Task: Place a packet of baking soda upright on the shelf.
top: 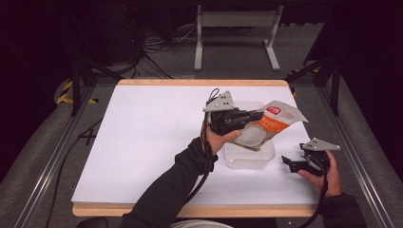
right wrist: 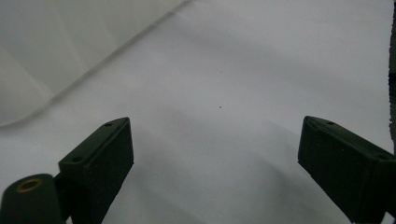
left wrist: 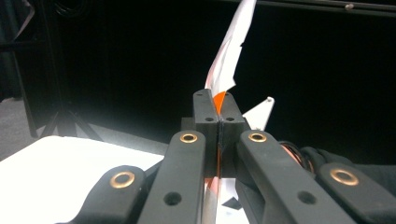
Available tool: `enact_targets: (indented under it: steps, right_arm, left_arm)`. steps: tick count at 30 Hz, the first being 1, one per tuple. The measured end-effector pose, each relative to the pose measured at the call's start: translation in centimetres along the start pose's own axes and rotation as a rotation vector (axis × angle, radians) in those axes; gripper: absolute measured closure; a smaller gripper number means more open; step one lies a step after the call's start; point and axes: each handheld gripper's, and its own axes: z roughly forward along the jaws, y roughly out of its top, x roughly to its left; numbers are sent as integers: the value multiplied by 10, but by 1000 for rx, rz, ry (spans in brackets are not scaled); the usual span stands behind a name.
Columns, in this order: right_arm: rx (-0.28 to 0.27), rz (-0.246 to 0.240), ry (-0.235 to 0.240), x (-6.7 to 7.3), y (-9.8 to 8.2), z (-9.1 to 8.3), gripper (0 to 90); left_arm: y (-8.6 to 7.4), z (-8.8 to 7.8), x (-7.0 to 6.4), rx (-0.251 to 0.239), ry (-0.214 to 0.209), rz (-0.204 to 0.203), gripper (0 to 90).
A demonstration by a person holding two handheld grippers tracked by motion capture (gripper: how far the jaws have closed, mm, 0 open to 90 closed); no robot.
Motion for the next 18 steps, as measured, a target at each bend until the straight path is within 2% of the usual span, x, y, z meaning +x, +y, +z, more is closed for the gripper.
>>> enact_targets:
  steps: [5, 7, 10, 13, 18]
  right_arm:
    - [0, 1, 2, 0, 0, 0, 111]
    - [2, 0, 2, 0, 0, 0, 111]
    - [2, 1, 2, 0, 0, 0, 111]
    - [3, 1, 3, 0, 0, 0, 111]
    - [4, 0, 2, 0, 0, 0, 110]
  left_arm:
    - [-10, 8, 1, -28, 15, -17, 900]
    - [-13, 10, 3, -43, 2, -34, 900]
    - [-20, 14, 3, -24, 3, -40, 900]
    - [-26, 13, 5, -50, -25, -74, 900]
    - [-33, 6, 7, 9, -29, -73, 899]
